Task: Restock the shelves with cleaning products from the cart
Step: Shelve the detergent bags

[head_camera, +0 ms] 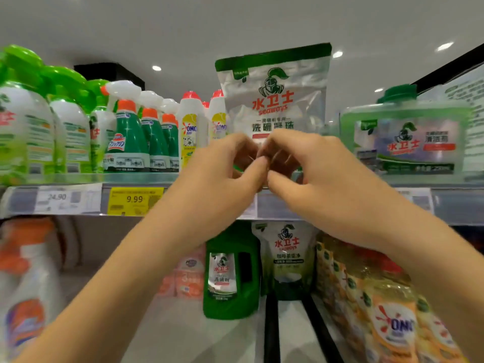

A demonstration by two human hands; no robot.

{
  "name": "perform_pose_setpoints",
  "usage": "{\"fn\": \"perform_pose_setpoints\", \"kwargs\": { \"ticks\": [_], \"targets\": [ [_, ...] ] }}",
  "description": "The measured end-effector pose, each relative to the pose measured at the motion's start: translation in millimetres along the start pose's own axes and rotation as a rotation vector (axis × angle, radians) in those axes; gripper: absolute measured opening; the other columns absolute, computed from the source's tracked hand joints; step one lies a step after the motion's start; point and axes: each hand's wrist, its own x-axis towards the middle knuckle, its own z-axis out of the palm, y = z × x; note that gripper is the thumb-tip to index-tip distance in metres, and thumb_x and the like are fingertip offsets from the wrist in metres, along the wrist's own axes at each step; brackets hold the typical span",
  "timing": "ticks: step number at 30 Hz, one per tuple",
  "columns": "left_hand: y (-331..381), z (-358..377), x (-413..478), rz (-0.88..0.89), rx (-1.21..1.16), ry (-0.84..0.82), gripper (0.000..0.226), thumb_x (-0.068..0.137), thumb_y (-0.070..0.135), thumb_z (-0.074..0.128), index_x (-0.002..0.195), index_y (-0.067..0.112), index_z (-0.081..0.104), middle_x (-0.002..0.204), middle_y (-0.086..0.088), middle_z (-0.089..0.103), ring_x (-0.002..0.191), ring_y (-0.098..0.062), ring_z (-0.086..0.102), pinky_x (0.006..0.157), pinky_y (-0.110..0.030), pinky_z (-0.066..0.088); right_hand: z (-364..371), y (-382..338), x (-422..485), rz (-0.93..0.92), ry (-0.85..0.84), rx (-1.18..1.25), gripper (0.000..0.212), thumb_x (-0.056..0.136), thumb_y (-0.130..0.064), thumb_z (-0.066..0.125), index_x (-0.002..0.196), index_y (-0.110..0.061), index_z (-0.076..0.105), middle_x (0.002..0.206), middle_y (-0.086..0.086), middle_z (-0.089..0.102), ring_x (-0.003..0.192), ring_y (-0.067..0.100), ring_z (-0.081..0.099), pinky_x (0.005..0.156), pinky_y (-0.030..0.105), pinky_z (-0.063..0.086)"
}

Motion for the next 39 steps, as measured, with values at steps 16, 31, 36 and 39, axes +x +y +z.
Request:
{"fn": "perform_pose_setpoints", "kwargs": {
  "ticks": [16, 31, 36, 39],
  "targets": [
    [-41.1, -39.2, -300.1, -0.643, -0.33, 0.336, 0.006, 0.089, 0.024, 0.058, 0.084, 0.023, 0.063, 0.076, 0.008, 0.061, 0.072, -0.005, 0.057, 0.067, -0.022, 0.049, 188.8, -136.3, -143.8, 0.143, -0.45, 1.186, 0.014, 0.082, -0.014, 0.058, 0.087, -0.025, 0.065, 0.079, -0.007, 0.069, 0.064, 0.012, 0.064, 0.053, 0.021, 0.049],
    [-12.7, -251.1, -570.9, -1.049, -0.049, 0.798, 0.008, 0.085, 0.033, 0.064, 0.084, 0.026, 0.066, 0.073, 0.015, 0.063, 0.069, -0.001, 0.057, 0.066, -0.014, 0.045, 347.5, -441.6, -165.0, 0.02, -1.019, 1.498, 0.009, 0.09, -0.015, 0.062, 0.094, -0.021, 0.068, 0.084, -0.008, 0.07, 0.067, -0.002, 0.061, 0.057, 0.007, 0.044],
    [-7.6, -299.2, -637.2, -1.199, 0.016, 0.933, 0.013, 0.081, 0.032, 0.064, 0.086, 0.022, 0.068, 0.079, 0.005, 0.066, 0.076, -0.008, 0.061, 0.07, -0.018, 0.05, 398.5, -511.0, -171.1, 0.031, -1.135, 1.426, 0.019, 0.088, -0.015, 0.064, 0.094, -0.032, 0.069, 0.085, -0.01, 0.066, 0.077, 0.007, 0.06, 0.064, 0.014, 0.046],
    [-14.3, -315.0, -664.6, -1.284, -0.006, 1.035, 0.006, 0.083, 0.025, 0.064, 0.081, 0.022, 0.069, 0.078, 0.004, 0.066, 0.073, -0.005, 0.06, 0.069, -0.017, 0.05, 426.1, -534.2, -170.6, 0.05, -1.177, 1.425, 0.008, 0.08, -0.033, 0.066, 0.088, -0.032, 0.068, 0.083, -0.009, 0.066, 0.075, 0.006, 0.061, 0.064, 0.016, 0.048]
  ]
}}
